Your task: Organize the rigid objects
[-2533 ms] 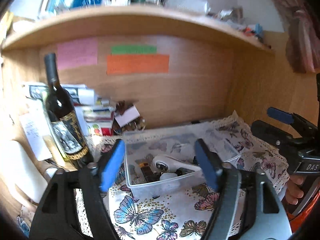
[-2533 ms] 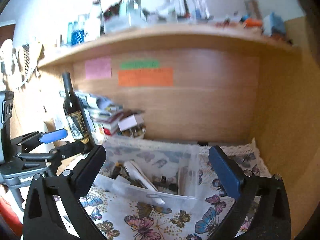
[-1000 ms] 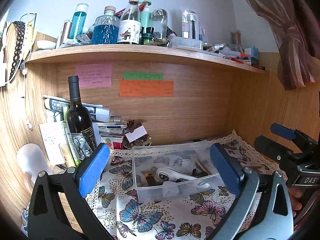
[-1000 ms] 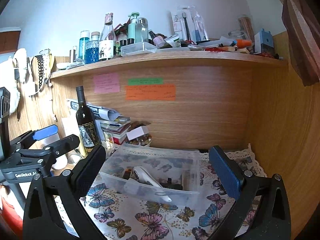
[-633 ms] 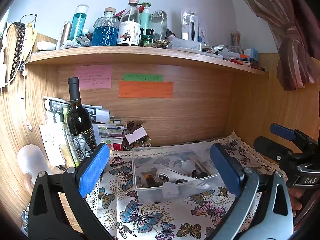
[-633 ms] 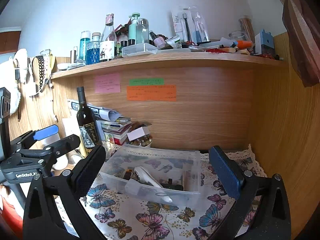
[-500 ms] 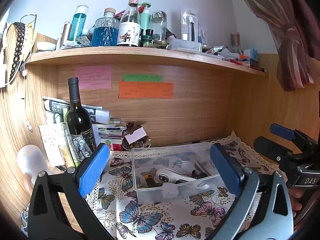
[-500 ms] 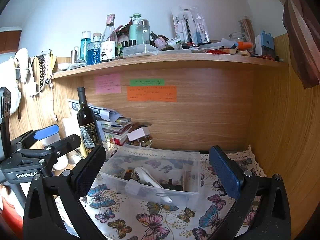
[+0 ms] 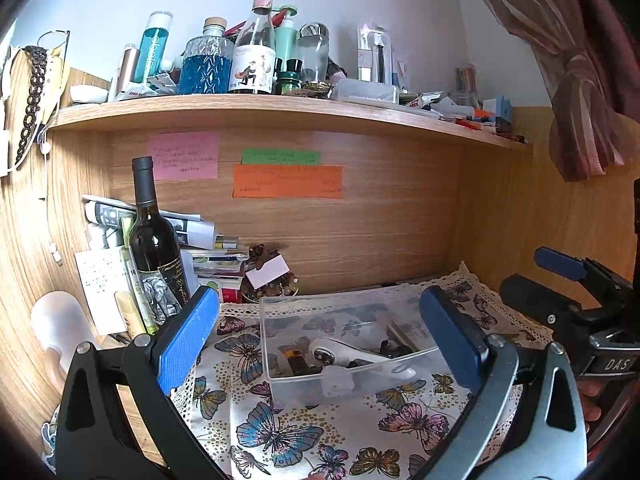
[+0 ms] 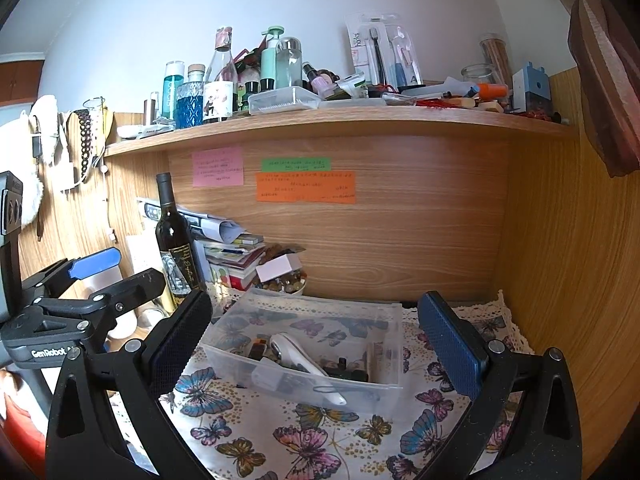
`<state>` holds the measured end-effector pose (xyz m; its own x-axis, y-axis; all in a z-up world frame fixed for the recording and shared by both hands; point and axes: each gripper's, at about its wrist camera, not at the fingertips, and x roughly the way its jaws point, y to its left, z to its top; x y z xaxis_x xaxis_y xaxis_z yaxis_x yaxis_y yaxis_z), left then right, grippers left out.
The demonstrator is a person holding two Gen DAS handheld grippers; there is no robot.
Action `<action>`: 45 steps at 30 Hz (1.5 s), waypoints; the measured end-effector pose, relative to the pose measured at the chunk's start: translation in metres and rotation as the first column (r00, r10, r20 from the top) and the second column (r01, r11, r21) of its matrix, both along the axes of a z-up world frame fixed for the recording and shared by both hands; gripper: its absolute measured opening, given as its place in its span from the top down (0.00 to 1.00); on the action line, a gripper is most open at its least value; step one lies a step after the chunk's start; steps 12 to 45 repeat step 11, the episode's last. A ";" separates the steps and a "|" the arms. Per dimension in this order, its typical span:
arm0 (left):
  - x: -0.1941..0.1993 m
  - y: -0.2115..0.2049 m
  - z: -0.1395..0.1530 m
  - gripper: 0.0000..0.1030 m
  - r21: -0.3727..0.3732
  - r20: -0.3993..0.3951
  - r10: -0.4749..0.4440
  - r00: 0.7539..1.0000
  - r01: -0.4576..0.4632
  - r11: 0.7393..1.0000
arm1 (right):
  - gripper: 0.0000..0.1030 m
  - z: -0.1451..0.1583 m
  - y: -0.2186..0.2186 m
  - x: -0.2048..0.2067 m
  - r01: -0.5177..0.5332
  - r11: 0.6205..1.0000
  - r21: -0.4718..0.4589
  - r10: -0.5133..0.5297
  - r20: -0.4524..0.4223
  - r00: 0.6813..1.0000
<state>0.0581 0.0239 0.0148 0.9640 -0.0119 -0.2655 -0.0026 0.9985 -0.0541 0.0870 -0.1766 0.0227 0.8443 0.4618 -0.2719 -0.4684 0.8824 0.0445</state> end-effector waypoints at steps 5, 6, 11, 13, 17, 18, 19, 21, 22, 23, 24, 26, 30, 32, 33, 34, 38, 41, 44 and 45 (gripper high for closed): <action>0.001 -0.002 -0.001 0.01 -0.003 0.002 0.007 1.000 -0.007 1.000 | 0.00 -0.001 0.001 0.001 -0.005 1.000 -0.007 0.005 0.000 1.000; 0.001 -0.002 -0.001 0.01 -0.003 0.003 0.003 1.000 -0.003 1.000 | 0.00 -0.002 0.001 0.001 -0.005 1.000 -0.009 0.005 -0.001 1.000; -0.001 -0.005 0.000 0.01 0.005 0.018 0.004 1.000 -0.004 1.000 | 0.00 -0.002 0.002 0.003 -0.011 1.000 -0.007 0.011 -0.006 1.000; -0.001 -0.005 0.000 0.01 0.005 0.018 0.004 1.000 -0.004 1.000 | 0.00 -0.002 0.002 0.003 -0.011 1.000 -0.007 0.011 -0.006 1.000; -0.001 -0.005 0.000 0.01 0.005 0.018 0.004 1.000 -0.004 1.000 | 0.00 -0.002 0.002 0.003 -0.011 1.000 -0.007 0.011 -0.006 1.000; -0.001 -0.005 0.000 0.01 0.005 0.018 0.004 1.000 -0.004 1.000 | 0.00 -0.002 0.002 0.003 -0.011 1.000 -0.007 0.011 -0.006 1.000; -0.001 -0.005 0.000 0.01 0.005 0.018 0.004 1.000 -0.004 1.000 | 0.00 -0.002 0.002 0.003 -0.011 1.000 -0.007 0.011 -0.006 1.000; -0.001 -0.005 0.000 0.01 0.005 0.018 0.004 1.000 -0.004 1.000 | 0.00 -0.002 0.002 0.003 -0.011 1.000 -0.007 0.011 -0.006 1.000; -0.001 -0.005 0.000 0.01 0.005 0.018 0.004 1.000 -0.004 1.000 | 0.00 -0.002 0.002 0.003 -0.011 1.000 -0.007 0.011 -0.006 1.000; -0.001 -0.005 0.000 0.01 0.005 0.018 0.004 1.000 -0.004 1.000 | 0.00 -0.002 0.002 0.003 -0.011 1.000 -0.007 0.011 -0.006 1.000; -0.001 -0.005 0.000 0.01 0.005 0.018 0.004 1.000 -0.004 1.000 | 0.00 -0.002 0.002 0.003 -0.011 1.000 -0.007 0.011 -0.006 1.000; -0.001 -0.005 0.000 0.01 0.005 0.018 0.004 1.000 -0.004 1.000 | 0.00 -0.002 0.002 0.003 -0.011 1.000 -0.007 0.011 -0.006 1.000; -0.001 -0.005 0.000 0.01 0.005 0.018 0.004 1.000 -0.004 1.000 | 0.00 -0.002 0.002 0.003 -0.011 1.000 -0.007 0.011 -0.006 1.000; -0.001 -0.005 0.000 0.01 0.005 0.018 0.004 1.000 -0.004 1.000 | 0.00 -0.002 0.002 0.003 -0.011 1.000 -0.007 0.011 -0.006 1.000; -0.001 -0.005 0.000 0.01 0.005 0.018 0.004 1.000 -0.004 1.000 | 0.00 -0.002 0.002 0.003 -0.011 1.000 -0.007 0.011 -0.006 1.000; -0.001 -0.005 0.000 0.01 0.005 0.018 0.004 1.000 -0.004 1.000 | 0.00 -0.002 0.002 0.003 -0.011 1.000 -0.007 0.011 -0.006 1.000; -0.001 -0.005 0.000 0.01 0.005 0.018 0.004 1.000 -0.004 1.000 | 0.00 -0.002 0.002 0.003 -0.011 1.000 -0.007 0.011 -0.006 1.000; -0.001 -0.005 0.000 0.01 0.005 0.018 0.004 1.000 -0.004 1.000 | 0.00 -0.002 0.002 0.003 -0.011 1.000 -0.007 0.011 -0.006 1.000; -0.001 -0.005 0.000 0.01 0.005 0.018 0.004 1.000 -0.004 1.000 | 0.00 -0.002 0.002 0.003 -0.011 1.000 -0.007 0.011 -0.006 1.000; -0.001 -0.005 0.000 0.01 0.005 0.018 0.004 1.000 -0.004 1.000 | 0.00 -0.002 0.002 0.003 -0.011 1.000 -0.007 0.011 -0.006 1.000</action>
